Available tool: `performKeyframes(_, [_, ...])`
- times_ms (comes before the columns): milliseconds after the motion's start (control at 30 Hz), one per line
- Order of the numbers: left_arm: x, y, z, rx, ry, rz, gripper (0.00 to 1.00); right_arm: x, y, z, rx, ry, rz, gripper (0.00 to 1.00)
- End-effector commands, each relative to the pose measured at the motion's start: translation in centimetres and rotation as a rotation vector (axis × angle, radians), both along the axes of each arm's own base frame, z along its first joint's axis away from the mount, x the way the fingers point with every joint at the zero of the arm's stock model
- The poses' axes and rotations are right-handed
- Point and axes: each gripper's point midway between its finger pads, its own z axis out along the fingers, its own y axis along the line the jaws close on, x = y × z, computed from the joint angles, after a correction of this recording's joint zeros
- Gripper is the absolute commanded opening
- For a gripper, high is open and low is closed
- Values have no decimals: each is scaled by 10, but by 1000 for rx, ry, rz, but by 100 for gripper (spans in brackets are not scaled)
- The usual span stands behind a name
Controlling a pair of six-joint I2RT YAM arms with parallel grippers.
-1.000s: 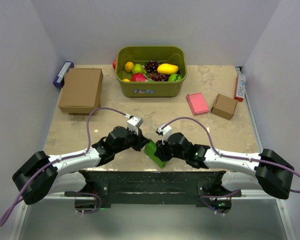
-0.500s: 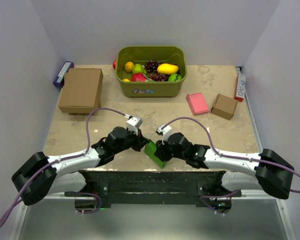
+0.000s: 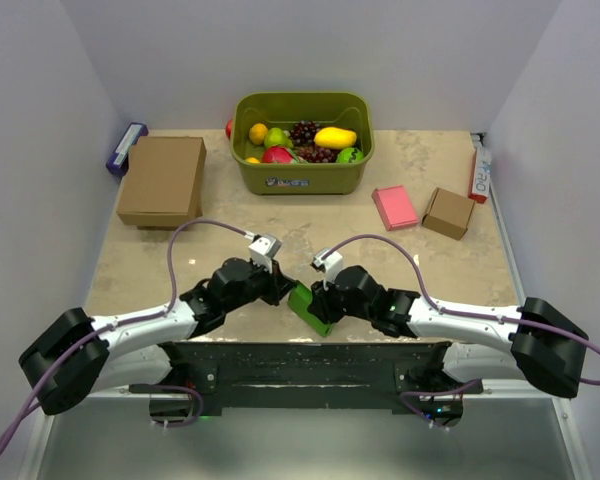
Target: Fold the paper box
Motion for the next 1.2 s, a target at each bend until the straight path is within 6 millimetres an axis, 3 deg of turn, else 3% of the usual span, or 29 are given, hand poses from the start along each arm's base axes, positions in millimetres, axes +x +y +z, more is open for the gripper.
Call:
performKeyframes(0, [2,21,-21,63,18,86,0,-6,-10,-12,-42,22,5,25])
performKeyframes(433, [6,36,-33,118,7,145,0,-6,-9,-11,-38,21,5,25])
performKeyframes(767, [-9,50,-58,176,70,144,0,-3,-9,-15,-59,15,4,25])
performKeyframes(900, [-13,47,-61,171,88,120,0,-4,-9,-13,-54,12,6,25])
performKeyframes(1033, [-9,37,-41,134,67,99,3,-4,-9,-13,-54,13,9,25])
performKeyframes(1100, [-3,30,-19,105,40,96,11,-4,-9,-14,-55,12,8,26])
performKeyframes(1133, [-1,28,-12,93,32,99,23,-4,-9,-12,-51,9,7,27])
performKeyframes(1167, [2,25,1,74,19,100,26,-4,-9,-12,-48,7,6,27])
